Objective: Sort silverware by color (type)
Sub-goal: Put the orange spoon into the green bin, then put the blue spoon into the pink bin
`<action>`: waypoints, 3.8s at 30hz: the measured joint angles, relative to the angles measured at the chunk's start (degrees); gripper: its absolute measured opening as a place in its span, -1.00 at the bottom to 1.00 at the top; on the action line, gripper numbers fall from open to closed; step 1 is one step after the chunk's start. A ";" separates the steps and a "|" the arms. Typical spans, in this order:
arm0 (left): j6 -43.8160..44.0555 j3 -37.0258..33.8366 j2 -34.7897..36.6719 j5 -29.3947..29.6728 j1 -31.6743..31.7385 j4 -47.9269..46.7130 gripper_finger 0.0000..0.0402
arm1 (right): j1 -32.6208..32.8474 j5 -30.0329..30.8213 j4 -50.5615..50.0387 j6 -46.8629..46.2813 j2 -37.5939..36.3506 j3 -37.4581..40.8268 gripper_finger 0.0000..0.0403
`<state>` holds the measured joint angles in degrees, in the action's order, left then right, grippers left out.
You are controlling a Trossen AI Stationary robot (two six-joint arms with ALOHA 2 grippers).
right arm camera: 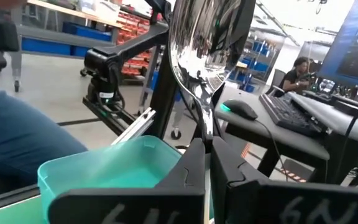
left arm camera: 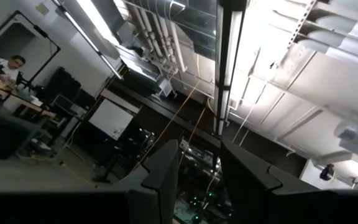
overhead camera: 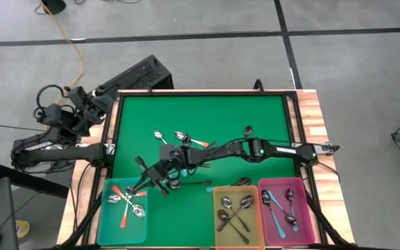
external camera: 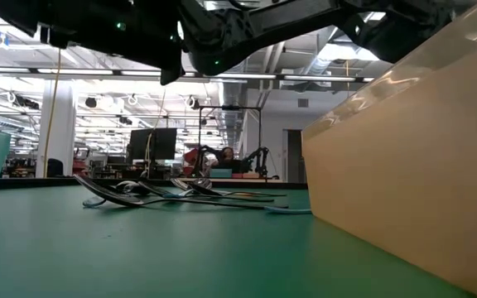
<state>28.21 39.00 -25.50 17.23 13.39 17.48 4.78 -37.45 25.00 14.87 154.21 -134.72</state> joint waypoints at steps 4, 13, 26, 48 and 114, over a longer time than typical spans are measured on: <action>0.39 0.00 0.00 -0.31 0.00 -0.66 -0.48 | -0.28 -0.02 3.09 -1.90 1.61 -0.27 -0.95; -0.11 0.00 -0.06 -0.31 0.00 -2.13 -0.48 | -0.86 0.22 5.59 -8.70 3.98 -0.33 -0.95; -0.95 0.00 -0.11 -0.31 0.00 -3.93 -0.48 | -1.52 1.46 3.95 -8.83 4.63 -0.31 -0.95; -0.92 0.00 -0.11 0.02 0.00 -4.50 -0.48 | -1.68 2.28 6.62 -11.59 6.53 -0.22 -0.95; -0.91 0.00 0.15 -1.99 -0.02 -11.85 -0.48 | -3.45 16.80 2.11 -6.91 4.07 -0.33 -0.62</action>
<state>27.30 39.00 -25.34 15.25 13.37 5.63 1.33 -20.66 27.10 7.97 158.28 -135.04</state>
